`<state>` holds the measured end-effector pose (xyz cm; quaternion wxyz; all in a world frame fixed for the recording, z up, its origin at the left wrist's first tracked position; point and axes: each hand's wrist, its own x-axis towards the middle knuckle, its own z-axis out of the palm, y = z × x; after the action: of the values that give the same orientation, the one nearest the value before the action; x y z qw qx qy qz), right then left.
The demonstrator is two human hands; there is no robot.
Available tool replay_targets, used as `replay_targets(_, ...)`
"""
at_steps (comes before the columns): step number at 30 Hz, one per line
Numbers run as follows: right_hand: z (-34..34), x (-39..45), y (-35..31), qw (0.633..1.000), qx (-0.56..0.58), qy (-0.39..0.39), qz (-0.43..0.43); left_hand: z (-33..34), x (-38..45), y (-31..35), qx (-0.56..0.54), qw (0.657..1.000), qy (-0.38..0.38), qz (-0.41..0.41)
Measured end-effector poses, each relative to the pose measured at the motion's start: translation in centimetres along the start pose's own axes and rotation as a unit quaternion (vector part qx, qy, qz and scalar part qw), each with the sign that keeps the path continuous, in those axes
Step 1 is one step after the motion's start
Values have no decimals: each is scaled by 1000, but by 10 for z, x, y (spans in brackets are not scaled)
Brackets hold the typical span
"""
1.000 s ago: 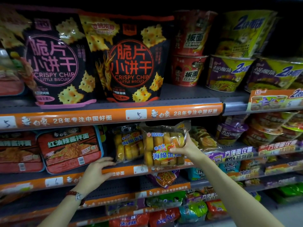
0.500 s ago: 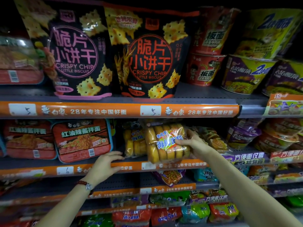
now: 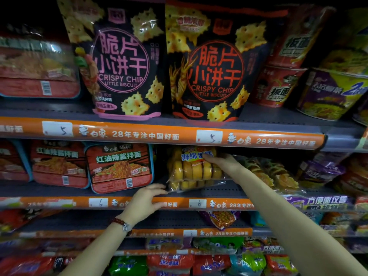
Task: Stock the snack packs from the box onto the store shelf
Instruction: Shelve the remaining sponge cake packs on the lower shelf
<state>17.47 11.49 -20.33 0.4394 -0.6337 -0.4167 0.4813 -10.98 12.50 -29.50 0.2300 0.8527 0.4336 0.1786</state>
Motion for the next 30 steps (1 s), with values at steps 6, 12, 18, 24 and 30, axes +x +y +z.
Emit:
replay_targets(6,-1,-17,11,999,-4,-44,27,1,0,-1,-2,1000,0,4)
replay_targets(12,8,-22,13,998,-20,-45,26,-6,3,13,-64,995,18,-69)
replay_targets(18,5,-30,19,999,17,-41,12,-13,12,31,-188,977,27,-100)
replay_targets(24,4,-45,32,995,-23,-94,-26,-13,10,34,-263,961,40,-72)
replay_targets(30,28,-48,32,996,-41,-65,-52,-25,2,32,-252,963,58,-79)
